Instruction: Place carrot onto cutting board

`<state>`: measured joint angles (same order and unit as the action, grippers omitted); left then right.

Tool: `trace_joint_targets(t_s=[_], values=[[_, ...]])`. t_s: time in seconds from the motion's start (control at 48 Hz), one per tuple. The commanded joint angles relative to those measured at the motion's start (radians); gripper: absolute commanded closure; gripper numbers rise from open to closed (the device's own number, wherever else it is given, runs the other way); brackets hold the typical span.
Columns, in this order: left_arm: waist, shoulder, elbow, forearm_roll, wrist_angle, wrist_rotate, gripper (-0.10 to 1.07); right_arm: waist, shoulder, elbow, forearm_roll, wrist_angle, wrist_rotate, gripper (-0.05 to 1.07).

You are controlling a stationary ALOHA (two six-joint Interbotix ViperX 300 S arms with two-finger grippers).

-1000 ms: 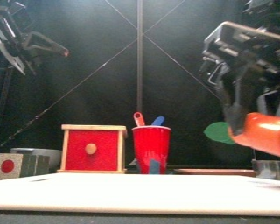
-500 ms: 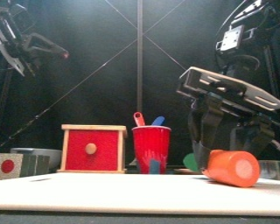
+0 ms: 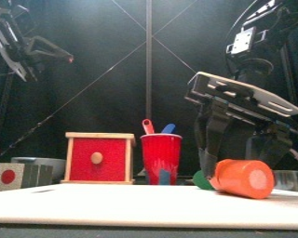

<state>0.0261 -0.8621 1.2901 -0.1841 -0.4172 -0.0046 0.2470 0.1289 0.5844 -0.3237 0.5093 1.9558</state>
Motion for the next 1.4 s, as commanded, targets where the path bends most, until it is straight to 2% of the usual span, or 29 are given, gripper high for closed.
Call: trace_joint_targets(t_s=[0.0, 0.229, 0.375, 0.646, 0.771, 0.979, 1.062, 1.25, 1.375], values=[[0.006, 0.005, -0.012, -0.002, -0.009, -0.002, 0.91, -0.003, -0.029, -0.029, -0.017, 0.012, -0.003, 0.14], [0.029, 0.005, -0.008, -0.008, -0.009, -0.002, 0.91, 0.000, -0.046, -0.057, -0.063, 0.123, -0.006, 0.14], [0.032, 0.003, -0.008, -0.012, -0.009, -0.002, 0.91, 0.000, -0.078, -0.054, -0.091, 0.143, -0.006, 0.14], [0.049, 0.003, 0.003, -0.012, -0.008, -0.002, 0.91, 0.005, -0.215, -0.029, -0.238, 0.143, -0.002, 0.14], [0.054, 0.003, 0.009, -0.012, -0.006, -0.002, 0.91, 0.028, -0.311, 0.040, -0.359, 0.129, -0.005, 0.14], [0.041, 0.005, 0.002, -0.018, -0.006, -0.003, 0.91, 0.069, -0.477, 0.229, -0.574, 0.028, 0.008, 0.15], [0.018, 0.005, -0.020, -0.017, -0.006, -0.003, 0.89, 0.067, -0.541, 0.307, -0.667, -0.015, 0.005, 0.15], [-0.014, 0.011, -0.080, -0.006, 0.003, 0.006, 0.78, 0.063, -0.666, 0.405, -0.850, -0.077, 0.002, 0.15], [-0.017, 0.023, -0.084, 0.049, 0.003, 0.011, 0.67, 0.064, -0.735, 0.439, -0.963, -0.087, -0.005, 0.15]])
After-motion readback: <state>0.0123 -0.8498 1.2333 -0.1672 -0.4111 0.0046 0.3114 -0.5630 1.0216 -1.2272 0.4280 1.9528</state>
